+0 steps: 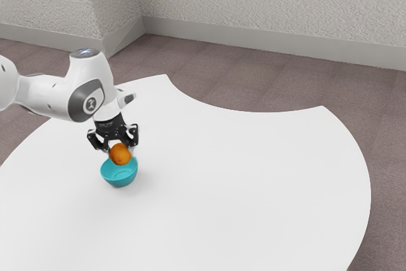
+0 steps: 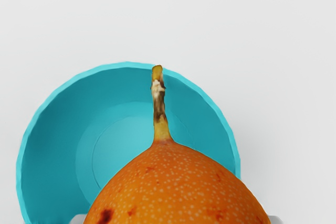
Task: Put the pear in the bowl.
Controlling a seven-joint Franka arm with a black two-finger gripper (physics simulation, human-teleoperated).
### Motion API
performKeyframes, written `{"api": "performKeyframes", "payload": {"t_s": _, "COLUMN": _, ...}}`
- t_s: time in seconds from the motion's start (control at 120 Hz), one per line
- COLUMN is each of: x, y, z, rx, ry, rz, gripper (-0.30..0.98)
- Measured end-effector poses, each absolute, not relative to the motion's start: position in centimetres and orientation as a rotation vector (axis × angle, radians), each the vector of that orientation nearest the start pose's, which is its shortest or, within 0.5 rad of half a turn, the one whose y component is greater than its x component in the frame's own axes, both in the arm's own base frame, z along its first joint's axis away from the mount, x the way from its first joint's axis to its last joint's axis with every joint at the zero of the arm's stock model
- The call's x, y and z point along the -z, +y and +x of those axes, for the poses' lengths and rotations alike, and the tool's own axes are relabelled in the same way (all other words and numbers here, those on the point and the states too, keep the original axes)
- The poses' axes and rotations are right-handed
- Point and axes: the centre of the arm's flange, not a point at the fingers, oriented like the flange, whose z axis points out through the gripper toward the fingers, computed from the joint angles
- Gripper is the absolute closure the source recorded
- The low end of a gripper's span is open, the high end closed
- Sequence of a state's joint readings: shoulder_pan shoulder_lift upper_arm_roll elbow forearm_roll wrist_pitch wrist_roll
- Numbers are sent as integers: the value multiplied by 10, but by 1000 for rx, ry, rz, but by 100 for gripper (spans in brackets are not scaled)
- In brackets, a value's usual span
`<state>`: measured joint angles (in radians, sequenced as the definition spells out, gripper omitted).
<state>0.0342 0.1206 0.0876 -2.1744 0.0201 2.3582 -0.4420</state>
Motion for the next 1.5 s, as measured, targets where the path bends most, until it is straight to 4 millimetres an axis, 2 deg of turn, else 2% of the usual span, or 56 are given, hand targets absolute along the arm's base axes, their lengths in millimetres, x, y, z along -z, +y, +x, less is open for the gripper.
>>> {"api": "performKeyframes", "payload": {"t_s": 0.158, "x": -340, "y": 86, "z": 545, "rx": 79, "ry": -895, "rz": -2991, "gripper": 41}}
{"api": "performKeyframes", "payload": {"t_s": 0.492, "x": -317, "y": 86, "z": 554, "rx": 56, "ry": -884, "rz": -2987, "gripper": 41}}
{"api": "performKeyframes", "payload": {"t_s": 0.675, "x": -317, "y": 84, "z": 556, "rx": 70, "ry": -879, "rz": -3000, "gripper": 20}}
{"api": "performKeyframes", "payload": {"t_s": 0.867, "x": -325, "y": 80, "z": 557, "rx": 95, "ry": -856, "rz": -3014, "gripper": 9}}
{"api": "performKeyframes", "payload": {"t_s": 0.958, "x": -347, "y": 71, "z": 557, "rx": 150, "ry": -827, "rz": -3028, "gripper": 7}}
{"api": "performKeyframes", "payload": {"t_s": 1.1, "x": -392, "y": 57, "z": 552, "rx": 226, "ry": -767, "rz": -3054, "gripper": 4}}
{"api": "performKeyframes", "payload": {"t_s": 1.167, "x": -412, "y": 52, "z": 556, "rx": 243, "ry": -719, "rz": -3066, "gripper": 4}}
{"api": "performKeyframes", "payload": {"t_s": 1.325, "x": -499, "y": 44, "z": 580, "rx": 289, "ry": -549, "rz": -3098, "gripper": 3}}
{"api": "performKeyframes", "payload": {"t_s": 1.4, "x": -548, "y": 39, "z": 593, "rx": 328, "ry": -450, "rz": -3107, "gripper": 3}}
{"api": "performKeyframes", "payload": {"t_s": 1.5, "x": -595, "y": 26, "z": 600, "rx": 334, "ry": -307, "rz": -3119, "gripper": 2}}
